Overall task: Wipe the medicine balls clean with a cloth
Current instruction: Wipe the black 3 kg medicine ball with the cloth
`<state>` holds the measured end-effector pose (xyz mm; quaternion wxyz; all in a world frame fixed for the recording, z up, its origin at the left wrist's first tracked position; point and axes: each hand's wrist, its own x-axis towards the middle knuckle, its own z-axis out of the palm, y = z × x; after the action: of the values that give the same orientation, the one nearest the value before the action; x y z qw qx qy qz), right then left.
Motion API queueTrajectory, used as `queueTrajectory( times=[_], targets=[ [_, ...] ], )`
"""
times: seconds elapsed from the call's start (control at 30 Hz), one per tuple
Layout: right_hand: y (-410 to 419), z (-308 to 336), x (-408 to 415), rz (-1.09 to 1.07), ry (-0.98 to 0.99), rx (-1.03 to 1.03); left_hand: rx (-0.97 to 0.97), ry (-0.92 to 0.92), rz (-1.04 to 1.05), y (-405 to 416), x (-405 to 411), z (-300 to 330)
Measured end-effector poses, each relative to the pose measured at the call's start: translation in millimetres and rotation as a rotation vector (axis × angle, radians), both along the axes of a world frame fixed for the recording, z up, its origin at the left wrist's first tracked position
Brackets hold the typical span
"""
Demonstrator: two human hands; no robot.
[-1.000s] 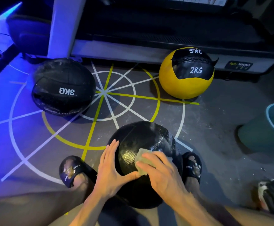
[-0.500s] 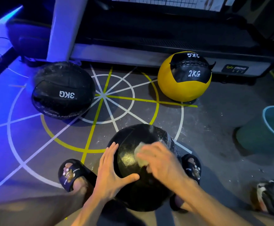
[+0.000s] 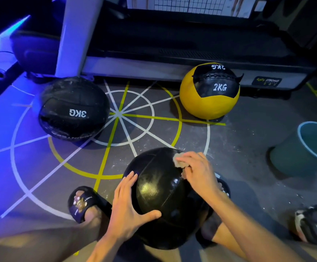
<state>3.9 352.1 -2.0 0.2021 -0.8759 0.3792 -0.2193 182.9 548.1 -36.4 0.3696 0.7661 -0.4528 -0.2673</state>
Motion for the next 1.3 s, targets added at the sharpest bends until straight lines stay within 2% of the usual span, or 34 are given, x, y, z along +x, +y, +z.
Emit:
queueTrajectory(
  times=[0.07, 0.17, 0.23, 0.37, 0.47, 0.53, 0.6, 0.7, 0.73, 0.9, 0.97, 1.03, 1.1, 1.13, 1.2, 1.3],
  targets=[
    [-3, -2, -6, -0.128, 0.05, 0.017, 0.023, -0.031, -0.029, 2, 0, 3],
    [19, 0, -15, -0.088, 0.055, -0.01, -0.007, -0.066, -0.01, -6, 1, 18],
    [36, 5, -25, -0.057, 0.038, -0.047, 0.007, -0.108, -0.082, -21, -2, 27],
    [81, 18, -37, 0.191, 0.004, -0.177, 0.153, -0.183, -0.248, -36, -11, 27],
    [104, 15, -45, 0.413, 0.103, -0.268, 0.144, -0.193, -0.268, -28, -12, 22],
    [92, 6, -45, 0.483, 0.134, -0.299, 0.144, -0.189, -0.265, -24, -12, 21],
    [67, -2, -37, 0.4, 0.074, -0.218, 0.136, -0.172, -0.268, -23, -13, 22],
    [29, -10, -18, 0.117, 0.001, -0.033, 0.135, -0.16, -0.265, -28, -13, 24],
    [29, -7, -11, 0.101, 0.001, -0.016, 0.138, -0.156, -0.261, -30, -13, 25],
    [65, 15, -4, 0.535, 0.106, -0.203, 0.141, -0.13, -0.255, -26, -7, 20],
    [40, 1, -8, 0.464, 0.053, -0.109, 0.129, -0.128, -0.261, -23, -9, 21],
    [2, -16, -12, 0.18, 0.03, 0.055, 0.12, -0.129, -0.25, -23, -11, 23],
    [-3, -17, -12, 0.014, 0.017, 0.076, 0.124, -0.133, -0.248, -23, -12, 24],
    [8, -12, -6, 0.038, -0.023, 0.043, 0.12, -0.126, -0.248, -23, -11, 25],
    [46, 5, 3, 0.245, -0.058, -0.014, 0.116, -0.119, -0.246, -23, -9, 25],
    [63, 11, 9, 0.437, -0.005, -0.097, 0.124, -0.134, -0.252, -20, -10, 23]
  ],
)
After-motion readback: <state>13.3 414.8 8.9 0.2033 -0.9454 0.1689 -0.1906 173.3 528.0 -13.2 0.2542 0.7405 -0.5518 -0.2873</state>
